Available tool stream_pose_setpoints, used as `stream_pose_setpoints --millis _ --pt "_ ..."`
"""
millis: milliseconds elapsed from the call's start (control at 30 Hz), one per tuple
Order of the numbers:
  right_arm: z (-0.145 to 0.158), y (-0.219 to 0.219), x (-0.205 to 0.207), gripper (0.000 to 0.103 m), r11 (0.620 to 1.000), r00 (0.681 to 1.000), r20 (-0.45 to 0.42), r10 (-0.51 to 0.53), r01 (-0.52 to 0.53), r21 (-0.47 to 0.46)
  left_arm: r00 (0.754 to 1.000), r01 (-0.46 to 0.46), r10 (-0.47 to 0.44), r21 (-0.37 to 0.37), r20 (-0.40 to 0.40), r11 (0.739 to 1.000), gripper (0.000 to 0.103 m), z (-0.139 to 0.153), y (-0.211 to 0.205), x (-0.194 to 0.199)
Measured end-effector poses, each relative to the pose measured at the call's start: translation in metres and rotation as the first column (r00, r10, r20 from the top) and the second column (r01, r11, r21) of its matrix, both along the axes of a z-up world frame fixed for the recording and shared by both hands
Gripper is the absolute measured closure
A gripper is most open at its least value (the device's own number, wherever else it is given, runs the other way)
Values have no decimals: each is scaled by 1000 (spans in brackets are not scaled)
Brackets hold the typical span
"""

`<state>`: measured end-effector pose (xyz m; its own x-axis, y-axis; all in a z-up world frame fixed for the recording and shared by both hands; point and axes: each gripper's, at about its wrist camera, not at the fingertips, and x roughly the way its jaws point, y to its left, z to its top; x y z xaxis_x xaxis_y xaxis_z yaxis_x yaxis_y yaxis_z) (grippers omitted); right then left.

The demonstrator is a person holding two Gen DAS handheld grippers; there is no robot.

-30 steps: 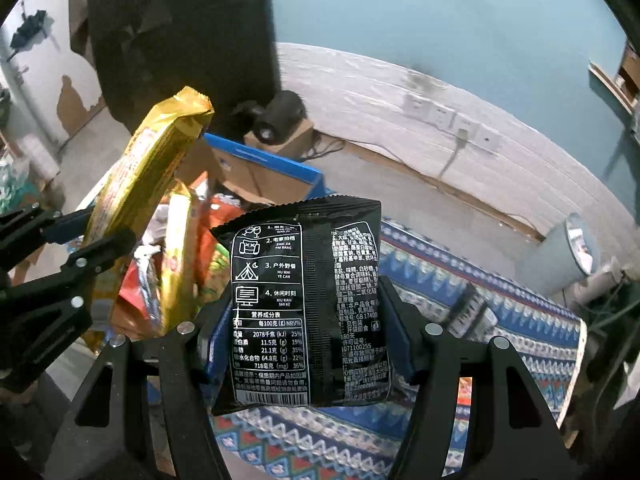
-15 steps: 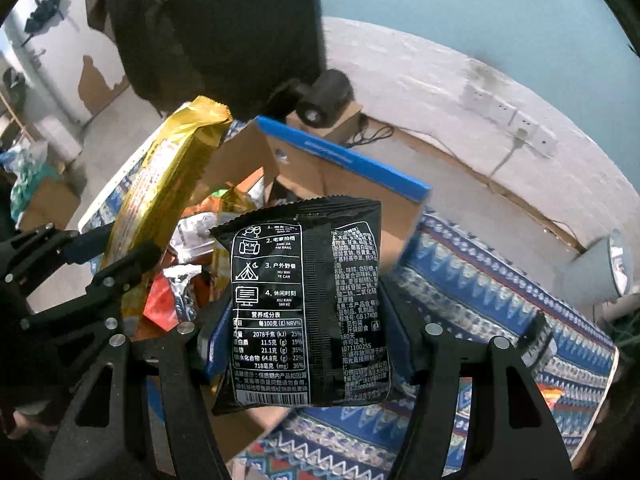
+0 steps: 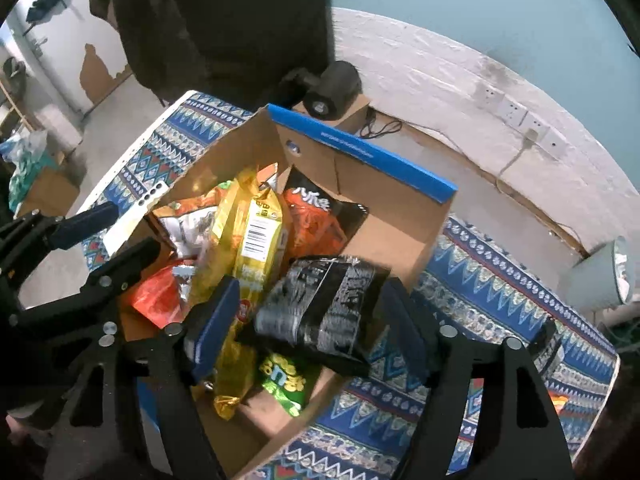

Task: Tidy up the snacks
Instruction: 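Carry the yellow bar and black packet over the box and release them inside, then move both open tools over the black packet and orange-red chip bag on the cloth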

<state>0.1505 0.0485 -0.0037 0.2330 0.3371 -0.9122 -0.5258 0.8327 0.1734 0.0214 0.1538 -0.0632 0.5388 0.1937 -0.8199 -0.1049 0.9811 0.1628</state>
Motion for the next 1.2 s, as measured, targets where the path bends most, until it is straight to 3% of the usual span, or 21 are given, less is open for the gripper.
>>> stream_pose_setpoints --millis 300,567,1200 --pt "6 -47 0 25 996 996 9 -90 90 -12 996 82 -82 13 23 997 36 11 -38 -2" --pt "3 -104 -4 25 985 985 10 -172 173 -22 985 170 -170 1 15 985 35 14 -81 3" --pt "-16 -230 -20 25 939 940 -16 -341 339 -54 943 332 -331 95 -25 938 29 3 -184 12"
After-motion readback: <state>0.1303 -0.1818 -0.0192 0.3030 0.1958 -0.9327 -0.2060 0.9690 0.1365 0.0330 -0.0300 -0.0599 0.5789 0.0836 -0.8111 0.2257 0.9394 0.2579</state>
